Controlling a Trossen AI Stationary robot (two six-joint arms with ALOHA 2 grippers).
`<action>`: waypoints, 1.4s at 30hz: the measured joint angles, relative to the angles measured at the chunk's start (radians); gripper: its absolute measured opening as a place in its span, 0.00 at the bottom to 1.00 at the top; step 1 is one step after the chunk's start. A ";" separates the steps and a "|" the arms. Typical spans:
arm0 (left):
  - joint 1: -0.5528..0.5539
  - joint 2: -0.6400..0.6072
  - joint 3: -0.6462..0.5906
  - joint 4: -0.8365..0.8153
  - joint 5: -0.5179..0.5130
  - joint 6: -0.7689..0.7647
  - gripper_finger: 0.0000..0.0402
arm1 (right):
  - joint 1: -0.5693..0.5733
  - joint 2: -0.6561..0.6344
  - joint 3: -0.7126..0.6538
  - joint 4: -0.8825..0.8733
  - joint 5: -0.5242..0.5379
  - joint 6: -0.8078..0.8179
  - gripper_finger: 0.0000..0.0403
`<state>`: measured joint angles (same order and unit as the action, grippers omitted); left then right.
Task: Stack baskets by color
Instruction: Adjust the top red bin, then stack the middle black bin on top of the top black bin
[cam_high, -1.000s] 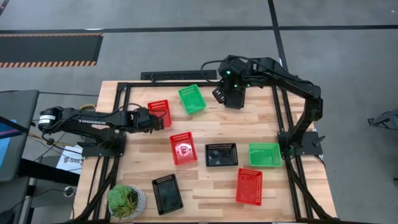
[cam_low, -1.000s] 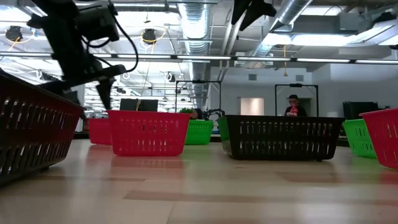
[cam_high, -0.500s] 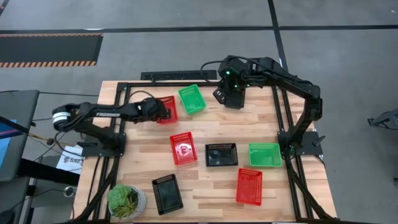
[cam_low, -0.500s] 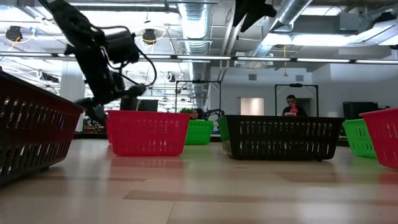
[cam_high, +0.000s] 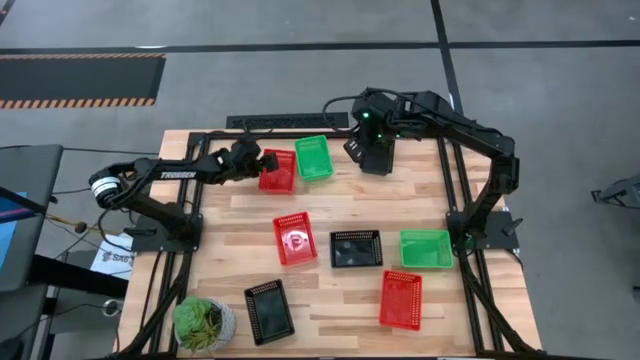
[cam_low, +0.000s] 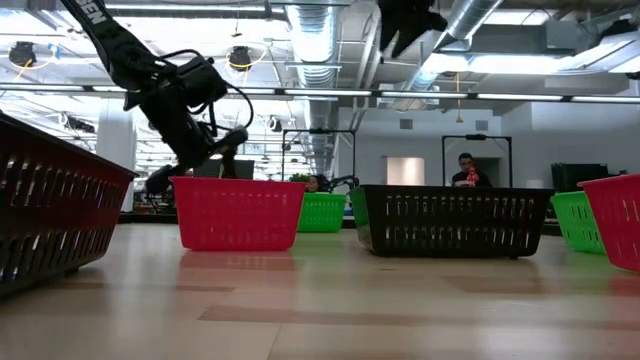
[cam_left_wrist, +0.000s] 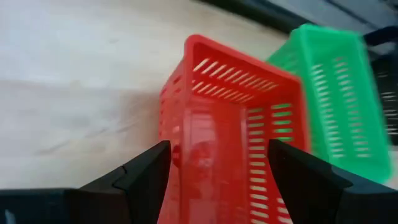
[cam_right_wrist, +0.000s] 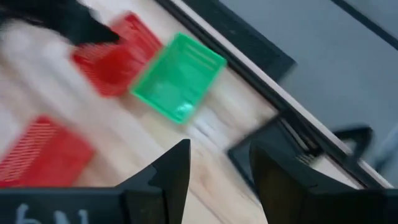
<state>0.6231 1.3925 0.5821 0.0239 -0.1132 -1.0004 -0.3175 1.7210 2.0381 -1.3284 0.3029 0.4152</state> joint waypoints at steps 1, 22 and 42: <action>0.005 -0.002 0.004 0.006 0.008 0.009 0.64 | -0.012 0.000 -0.030 -0.004 0.019 0.014 0.46; 0.040 -0.159 0.186 -0.215 0.019 0.125 0.64 | -0.165 0.003 -0.596 0.255 -0.133 0.136 0.44; -0.179 -0.464 0.203 -0.313 0.104 0.118 0.64 | 0.294 -0.062 -0.788 0.406 -0.526 -0.425 0.43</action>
<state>0.4442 0.9289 0.7849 -0.2892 -0.0090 -0.8821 -0.0230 1.6589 1.2499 -0.9224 -0.2227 -0.0097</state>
